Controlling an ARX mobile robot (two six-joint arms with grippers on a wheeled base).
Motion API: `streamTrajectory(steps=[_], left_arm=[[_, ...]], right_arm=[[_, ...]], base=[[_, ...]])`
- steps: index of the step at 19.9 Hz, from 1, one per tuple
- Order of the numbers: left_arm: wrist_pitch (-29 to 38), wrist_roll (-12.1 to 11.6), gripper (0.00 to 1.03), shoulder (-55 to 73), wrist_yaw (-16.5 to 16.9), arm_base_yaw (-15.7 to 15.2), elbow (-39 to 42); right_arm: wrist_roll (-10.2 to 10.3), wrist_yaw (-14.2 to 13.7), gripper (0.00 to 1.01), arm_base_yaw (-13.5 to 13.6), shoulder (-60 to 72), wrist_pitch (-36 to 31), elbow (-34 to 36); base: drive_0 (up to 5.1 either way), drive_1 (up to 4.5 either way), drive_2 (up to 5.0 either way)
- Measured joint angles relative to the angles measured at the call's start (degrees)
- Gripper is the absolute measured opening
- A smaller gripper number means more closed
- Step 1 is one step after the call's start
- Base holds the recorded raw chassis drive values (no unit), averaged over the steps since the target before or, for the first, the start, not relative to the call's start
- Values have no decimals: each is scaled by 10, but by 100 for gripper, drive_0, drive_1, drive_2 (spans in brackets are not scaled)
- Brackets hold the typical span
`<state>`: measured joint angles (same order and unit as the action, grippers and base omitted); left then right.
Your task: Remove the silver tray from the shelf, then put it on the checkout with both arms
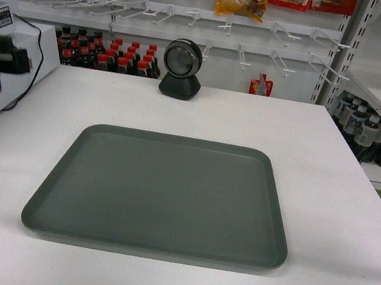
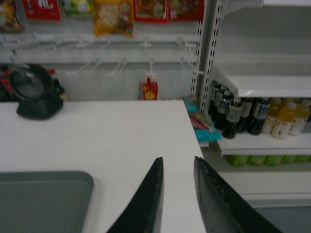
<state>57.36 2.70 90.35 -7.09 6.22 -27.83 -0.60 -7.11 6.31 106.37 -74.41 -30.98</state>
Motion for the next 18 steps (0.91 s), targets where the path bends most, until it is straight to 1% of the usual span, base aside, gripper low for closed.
streamTrajectory(steps=[1, 2, 3, 4, 7, 9, 10, 11, 12, 13, 15, 17, 18], left_arm=[[20, -7, 23, -37, 9, -1, 16], [30, -11, 15, -69, 13, -5, 29], [35, -15, 6, -98, 18, -6, 48], [33, -16, 0, -114, 23, -10, 68], [10, -17, 1, -143, 28, -24, 132], [7, -17, 1, -201, 43, -34, 158], [16, -17, 1, -215, 66, -50, 168], [48, -17, 1, -213, 68, -59, 185], [23, -17, 1, -222, 66, -65, 207], [1, -17, 1, -239, 69, -64, 223], [-26, -17, 1, -309, 71, -61, 235], [-81, -17, 1, -373, 71, -62, 253], [-98, -17, 1, -390, 71, -62, 258]], right_arm=[[1, 6, 9, 0, -30, -1, 28], [1, 10, 2, -5, -47, 2, 55], [2, 16, 2, -8, -62, 9, 87], [2, 18, 2, -10, -73, 12, 108], [2, 28, 2, -22, -154, 7, 159], [3, 34, 2, -26, -205, 9, 189], [3, 47, 2, -34, -230, 24, 207], [4, 67, 2, -54, -254, 39, 222], [4, 64, 2, -67, -283, 56, 236], [4, 65, 2, -67, -309, 70, 244], [5, 72, 2, -63, -416, 166, 253], [5, 71, 2, -63, -493, 217, 274], [5, 72, 2, -63, -507, 231, 279]], base=[[0, 0, 0], [0, 0, 0], [0, 0, 0], [0, 0, 0], [0, 0, 0], [0, 0, 0], [0, 0, 0], [0, 0, 0], [0, 0, 0], [0, 0, 0], [0, 0, 0], [0, 0, 0], [0, 0, 0]])
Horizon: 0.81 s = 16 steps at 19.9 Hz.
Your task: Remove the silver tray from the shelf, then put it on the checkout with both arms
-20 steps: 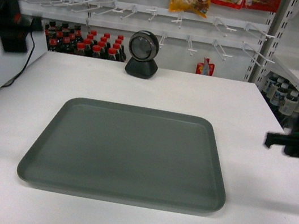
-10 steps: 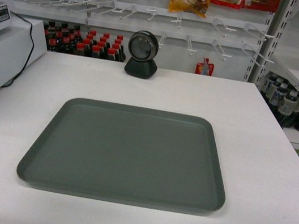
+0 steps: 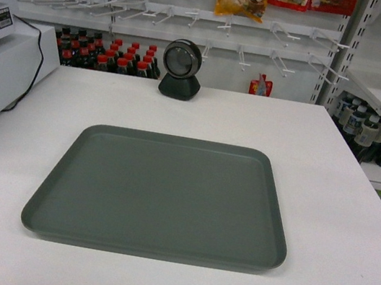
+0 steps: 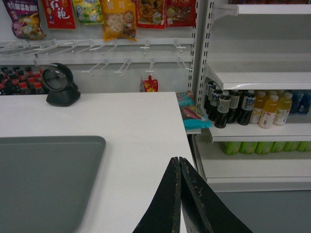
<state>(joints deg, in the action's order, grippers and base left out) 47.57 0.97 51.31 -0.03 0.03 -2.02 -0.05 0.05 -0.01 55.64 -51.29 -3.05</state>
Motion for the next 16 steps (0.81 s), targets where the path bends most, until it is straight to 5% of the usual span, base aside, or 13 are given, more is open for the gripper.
streamTrajectory(steps=[6, 8, 16], left_arm=[[-132, 0, 1, -159, 0, 0, 14], [-251, 0, 1, -288, 0, 0, 14], [-323, 0, 1, -362, 0, 0, 14]], right_arm=[[0, 0, 2, 0, -162, 136, 23], [0, 0, 2, 0, -305, 262, 23], [0, 0, 2, 0, -386, 341, 23]], base=[[0, 0, 0], [0, 0, 0], [0, 0, 0]])
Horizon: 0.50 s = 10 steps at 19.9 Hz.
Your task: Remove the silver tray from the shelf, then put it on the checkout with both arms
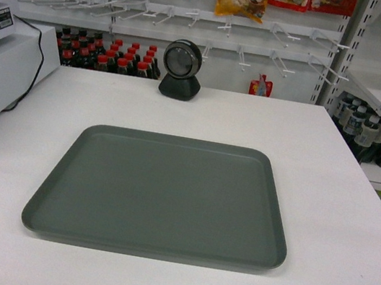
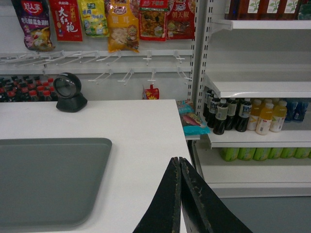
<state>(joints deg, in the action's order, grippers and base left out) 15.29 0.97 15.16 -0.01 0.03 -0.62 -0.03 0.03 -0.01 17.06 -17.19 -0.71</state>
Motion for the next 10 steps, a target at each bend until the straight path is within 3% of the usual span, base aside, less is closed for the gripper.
streamTrajectory(steps=[10], left_arm=[[-40, 0, 1, -39, 0, 0, 0]], right_arm=[[0, 0, 2, 0, -45, 44, 0]], base=[[0, 0, 0]])
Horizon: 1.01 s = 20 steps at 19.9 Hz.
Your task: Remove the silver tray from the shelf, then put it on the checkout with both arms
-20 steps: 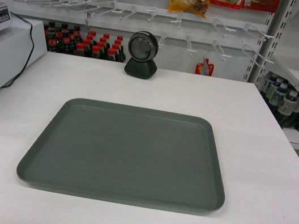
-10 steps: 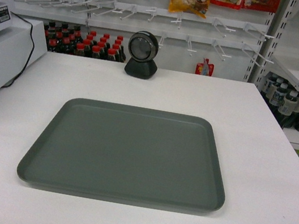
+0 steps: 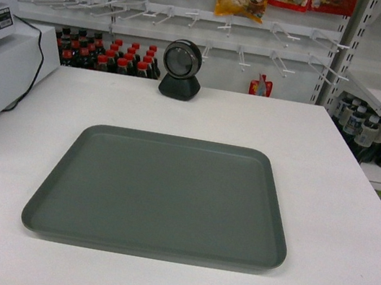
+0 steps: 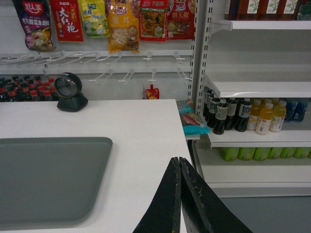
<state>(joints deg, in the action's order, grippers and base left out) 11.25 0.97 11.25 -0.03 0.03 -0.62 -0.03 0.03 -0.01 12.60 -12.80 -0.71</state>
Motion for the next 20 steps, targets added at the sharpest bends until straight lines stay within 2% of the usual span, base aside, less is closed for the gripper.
streamTrajectory(steps=[2, 3, 5, 6, 7, 8, 12, 18, 20], left_arm=[[-20, 0, 1, -18, 0, 0, 0], [-99, 0, 1, -70, 1, 0, 0], [-111, 0, 1, -106, -2, 0, -3], [-118, 0, 1, -107, 0, 0, 0], [-114, 0, 1, -107, 0, 0, 0], [-116, 0, 10, -107, 1, 0, 0], [-115, 0, 55, -107, 0, 0, 0], [-115, 0, 82, -107, 0, 0, 0], [-115, 0, 88, -107, 0, 0, 0]], right_arm=[[0, 0, 2, 0, -18, 19, 0], [0, 0, 2, 0, -26, 27, 0], [0, 0, 2, 0, -108, 134, 0], [0, 0, 2, 0, -124, 120, -2], [0, 0, 2, 0, -123, 135, 0], [0, 0, 3, 0, -123, 132, 0], [0, 0, 49, 0, -123, 130, 0], [0, 0, 77, 0, -123, 130, 0], [0, 0, 82, 0, -123, 130, 0]], base=[[0, 0, 0], [0, 0, 0], [0, 0, 0], [0, 0, 0], [0, 0, 0], [0, 0, 0], [0, 0, 0], [0, 0, 0], [0, 0, 0]])
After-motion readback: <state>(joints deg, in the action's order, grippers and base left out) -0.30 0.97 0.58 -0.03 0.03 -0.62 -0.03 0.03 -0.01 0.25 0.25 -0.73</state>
